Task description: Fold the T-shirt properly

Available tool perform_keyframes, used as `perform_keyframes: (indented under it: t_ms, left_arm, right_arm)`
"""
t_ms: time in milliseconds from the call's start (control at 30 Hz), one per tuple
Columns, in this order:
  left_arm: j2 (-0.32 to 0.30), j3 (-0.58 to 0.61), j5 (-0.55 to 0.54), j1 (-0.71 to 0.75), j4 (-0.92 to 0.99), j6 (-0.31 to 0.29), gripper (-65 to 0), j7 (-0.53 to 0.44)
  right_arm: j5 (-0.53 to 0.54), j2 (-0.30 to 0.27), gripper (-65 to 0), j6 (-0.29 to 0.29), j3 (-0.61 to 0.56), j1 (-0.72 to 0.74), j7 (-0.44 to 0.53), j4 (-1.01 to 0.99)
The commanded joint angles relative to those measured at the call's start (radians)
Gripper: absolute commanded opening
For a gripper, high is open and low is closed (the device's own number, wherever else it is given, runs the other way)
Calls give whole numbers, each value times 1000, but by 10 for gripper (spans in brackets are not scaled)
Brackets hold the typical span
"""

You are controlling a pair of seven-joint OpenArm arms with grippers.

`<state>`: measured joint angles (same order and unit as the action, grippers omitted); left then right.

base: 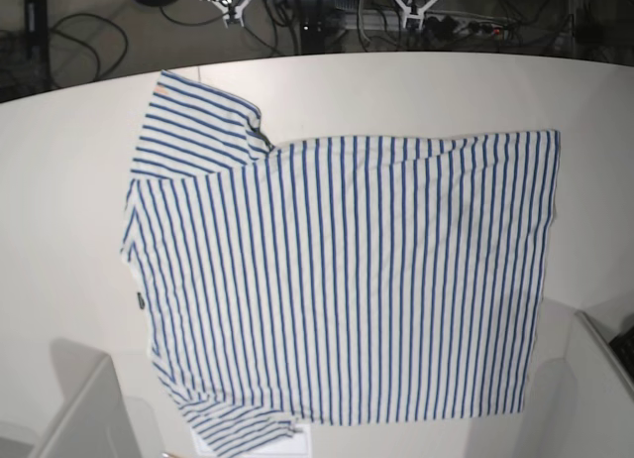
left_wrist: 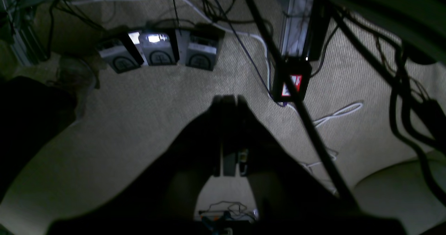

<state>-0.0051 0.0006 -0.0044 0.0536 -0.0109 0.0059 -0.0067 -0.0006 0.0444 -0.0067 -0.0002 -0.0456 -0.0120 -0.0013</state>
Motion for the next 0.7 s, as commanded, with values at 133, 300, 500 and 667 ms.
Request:
perform_keyframes:
  t_ms: [133,300,500,667]
  left_arm:
    - [1,-1,-1,4,1,-2,-645,7]
    - [1,-3,-3,10,1,-2,-643,3]
    - [1,-3,-3,5,1,-2,-436,11]
    - [1,-3,-3,21,1,-2,-283,1]
  right_arm:
    - [6,-8,-375,4,1,5,-36,1]
    - [7,-27,-435,7,2,-13,-59,1]
    - [6,-28,-650,7,-1,-15,-50,1]
    - [7,-28,-650,7,2,-17,-50,1]
